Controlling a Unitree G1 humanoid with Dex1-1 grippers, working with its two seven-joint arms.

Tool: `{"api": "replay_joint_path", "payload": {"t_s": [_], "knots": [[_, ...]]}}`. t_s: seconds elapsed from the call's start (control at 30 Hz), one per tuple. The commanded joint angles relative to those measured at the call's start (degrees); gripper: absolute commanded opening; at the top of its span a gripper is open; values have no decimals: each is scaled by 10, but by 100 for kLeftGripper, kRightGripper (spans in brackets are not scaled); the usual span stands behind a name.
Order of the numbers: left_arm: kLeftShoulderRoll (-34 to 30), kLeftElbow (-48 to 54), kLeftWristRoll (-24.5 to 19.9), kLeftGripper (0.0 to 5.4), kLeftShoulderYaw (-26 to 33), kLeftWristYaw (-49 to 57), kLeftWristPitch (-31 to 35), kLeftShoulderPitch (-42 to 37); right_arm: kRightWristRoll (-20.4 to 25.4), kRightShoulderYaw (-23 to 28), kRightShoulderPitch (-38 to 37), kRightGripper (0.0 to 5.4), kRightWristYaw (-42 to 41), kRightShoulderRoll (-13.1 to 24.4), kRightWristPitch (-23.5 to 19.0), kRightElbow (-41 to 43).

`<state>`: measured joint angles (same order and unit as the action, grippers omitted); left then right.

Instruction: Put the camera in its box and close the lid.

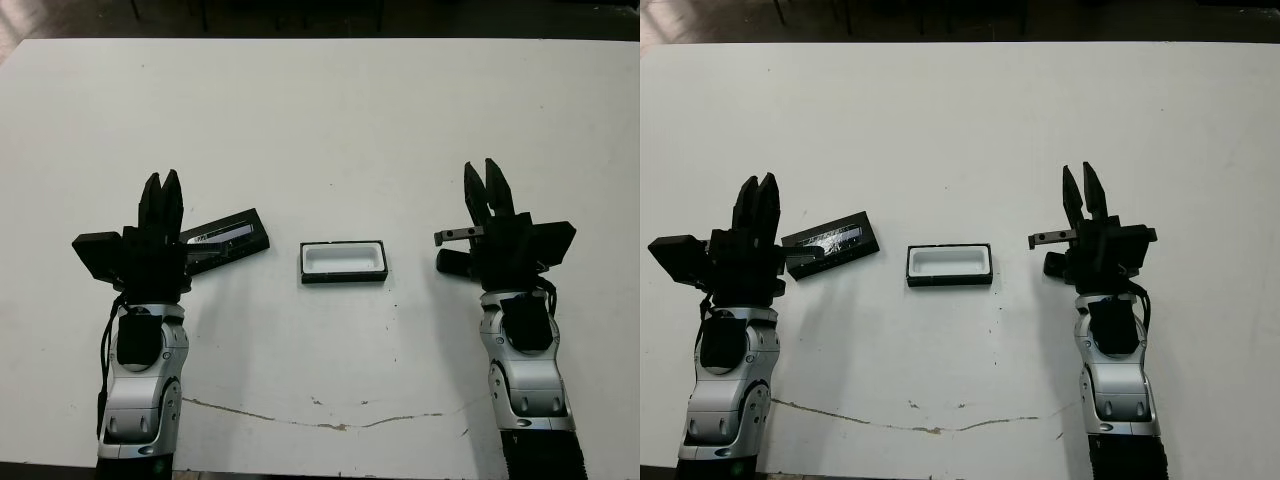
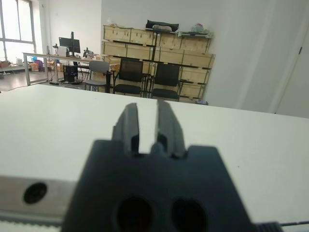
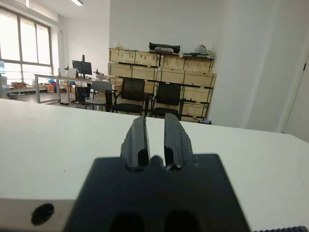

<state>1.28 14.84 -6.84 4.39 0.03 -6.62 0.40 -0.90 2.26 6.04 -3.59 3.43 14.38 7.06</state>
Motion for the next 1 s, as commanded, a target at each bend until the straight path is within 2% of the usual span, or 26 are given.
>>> {"api": "replay_joint_path", "payload": {"t_s": [0.03, 0.3, 0.47, 0.57, 0.73, 0.87, 1.0], "knots": [[-5, 4, -1, 2, 4, -1, 13, 11, -7, -2, -1, 0, 3, 5, -10, 3], [-10, -12, -4, 2, 9, -5, 23, -3, -8, -6, 19, 0, 5, -1, -19, -28], [-8, -12, -1, 2, 9, -4, 16, 2, 13, 8, 20, 0, -24, 27, -23, -11], [-8, -5, 1, 2, 8, -4, 13, 5, 60, 33, 33, 0, -75, 67, -21, -14], [-9, 5, -4, 2, 13, -6, 7, 14, 136, 79, 64, 0, -193, 178, -49, -38], [-8, 13, -3, 2, 14, -5, 11, 22, 164, 108, 76, 0, -267, 272, -116, -53], [-7, 18, -8, 2, 11, -8, 16, 27, 193, 117, 88, 0, -350, 347, -178, -78]]}}
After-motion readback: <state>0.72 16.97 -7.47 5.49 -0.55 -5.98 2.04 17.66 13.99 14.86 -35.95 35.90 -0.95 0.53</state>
